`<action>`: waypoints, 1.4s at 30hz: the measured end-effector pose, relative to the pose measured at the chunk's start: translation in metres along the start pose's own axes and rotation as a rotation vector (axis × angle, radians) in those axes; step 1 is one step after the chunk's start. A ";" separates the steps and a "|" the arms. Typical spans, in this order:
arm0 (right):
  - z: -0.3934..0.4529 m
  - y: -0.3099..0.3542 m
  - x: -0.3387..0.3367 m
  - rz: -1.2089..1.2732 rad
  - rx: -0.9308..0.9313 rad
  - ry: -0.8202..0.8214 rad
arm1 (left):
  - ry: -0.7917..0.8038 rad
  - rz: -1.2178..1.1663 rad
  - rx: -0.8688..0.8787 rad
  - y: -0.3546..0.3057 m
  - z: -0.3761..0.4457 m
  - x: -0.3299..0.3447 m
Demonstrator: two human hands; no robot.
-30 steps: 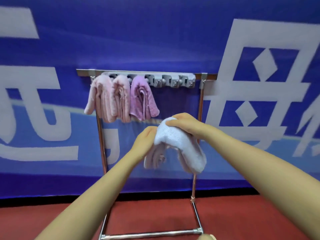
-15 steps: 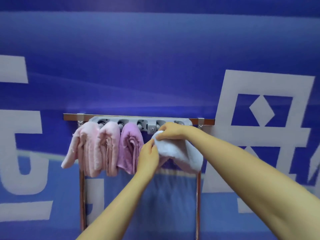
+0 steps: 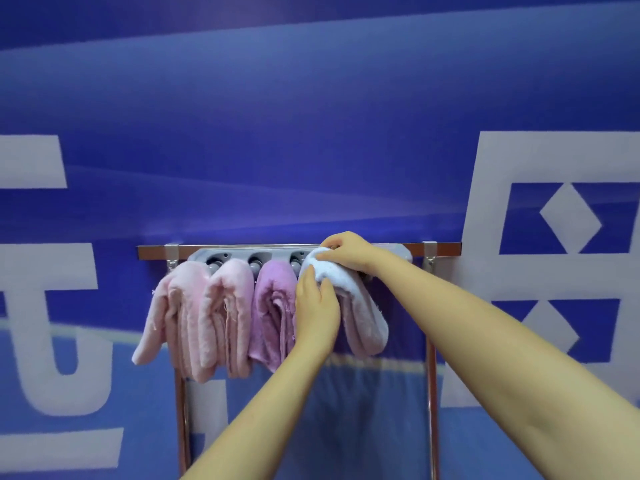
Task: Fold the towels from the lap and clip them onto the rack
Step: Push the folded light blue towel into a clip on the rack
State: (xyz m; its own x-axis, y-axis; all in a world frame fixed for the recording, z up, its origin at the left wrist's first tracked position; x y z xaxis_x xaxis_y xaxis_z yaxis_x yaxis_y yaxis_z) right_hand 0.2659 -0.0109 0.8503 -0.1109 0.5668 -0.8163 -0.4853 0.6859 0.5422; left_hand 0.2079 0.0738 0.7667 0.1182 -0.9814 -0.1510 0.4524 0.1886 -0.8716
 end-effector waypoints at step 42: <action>-0.046 -0.026 0.033 0.294 -0.062 -0.166 | -0.048 -0.021 -0.280 0.046 0.026 0.009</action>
State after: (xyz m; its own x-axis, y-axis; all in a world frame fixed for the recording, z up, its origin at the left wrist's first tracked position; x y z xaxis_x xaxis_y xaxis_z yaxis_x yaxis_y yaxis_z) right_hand 0.2345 -0.0308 0.8004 -0.1137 0.8061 -0.5807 -0.5063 0.4559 0.7320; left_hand 0.2532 0.0746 0.7374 0.1559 -0.9810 -0.1151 0.1945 0.1447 -0.9702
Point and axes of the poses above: each hand's wrist, its own z-axis towards the middle knuckle, its own x-axis out of the palm, y = z × x, the point moved 9 cm from there along z, towards the middle knuckle, and after that the axes turned 13 degrees about y, right-handed, at the moved point
